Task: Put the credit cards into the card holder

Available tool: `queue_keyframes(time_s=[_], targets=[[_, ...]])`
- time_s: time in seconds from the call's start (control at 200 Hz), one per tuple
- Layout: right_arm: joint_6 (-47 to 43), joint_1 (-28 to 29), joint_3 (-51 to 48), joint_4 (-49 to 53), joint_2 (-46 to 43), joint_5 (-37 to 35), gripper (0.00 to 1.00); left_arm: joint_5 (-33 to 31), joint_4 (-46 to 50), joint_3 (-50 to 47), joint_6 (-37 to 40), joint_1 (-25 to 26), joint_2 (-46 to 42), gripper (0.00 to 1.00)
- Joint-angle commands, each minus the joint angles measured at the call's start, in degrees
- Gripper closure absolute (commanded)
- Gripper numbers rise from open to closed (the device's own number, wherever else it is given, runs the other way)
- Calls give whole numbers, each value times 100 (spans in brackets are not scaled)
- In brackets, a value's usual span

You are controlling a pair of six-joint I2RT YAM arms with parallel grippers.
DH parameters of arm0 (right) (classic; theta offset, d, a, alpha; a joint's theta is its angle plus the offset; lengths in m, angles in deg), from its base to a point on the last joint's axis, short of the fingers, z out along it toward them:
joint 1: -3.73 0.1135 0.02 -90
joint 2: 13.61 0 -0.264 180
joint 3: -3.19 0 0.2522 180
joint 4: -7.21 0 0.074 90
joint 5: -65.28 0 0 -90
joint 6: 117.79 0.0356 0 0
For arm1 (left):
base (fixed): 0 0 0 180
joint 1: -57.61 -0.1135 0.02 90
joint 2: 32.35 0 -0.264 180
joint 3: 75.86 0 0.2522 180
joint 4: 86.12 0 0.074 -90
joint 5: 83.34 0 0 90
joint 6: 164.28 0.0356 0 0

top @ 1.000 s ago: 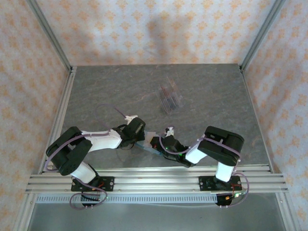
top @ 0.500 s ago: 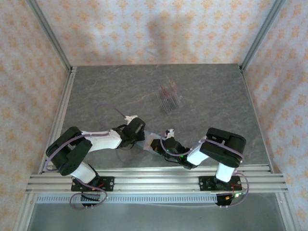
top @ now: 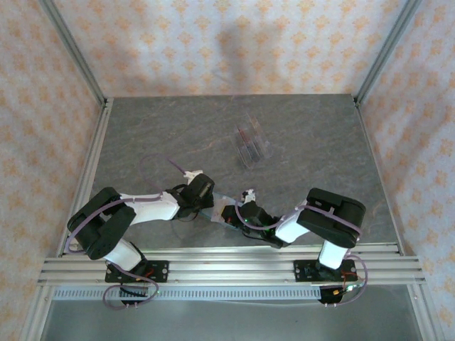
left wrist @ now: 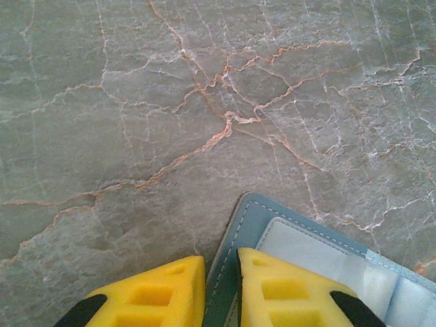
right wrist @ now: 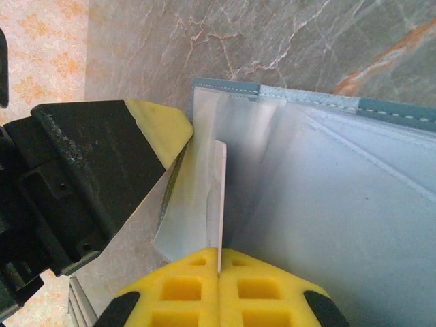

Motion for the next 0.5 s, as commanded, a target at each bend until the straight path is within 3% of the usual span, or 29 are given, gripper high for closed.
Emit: queue_keyframes(time_s=[0.0,0.495], targets=[[-336,-55,-12,737,133,-54,100,1049,998,-478,-136,255,558,80],[-467,-95,25,1054,102,-478,100,1031,1078,-470,-154,255,555,80]])
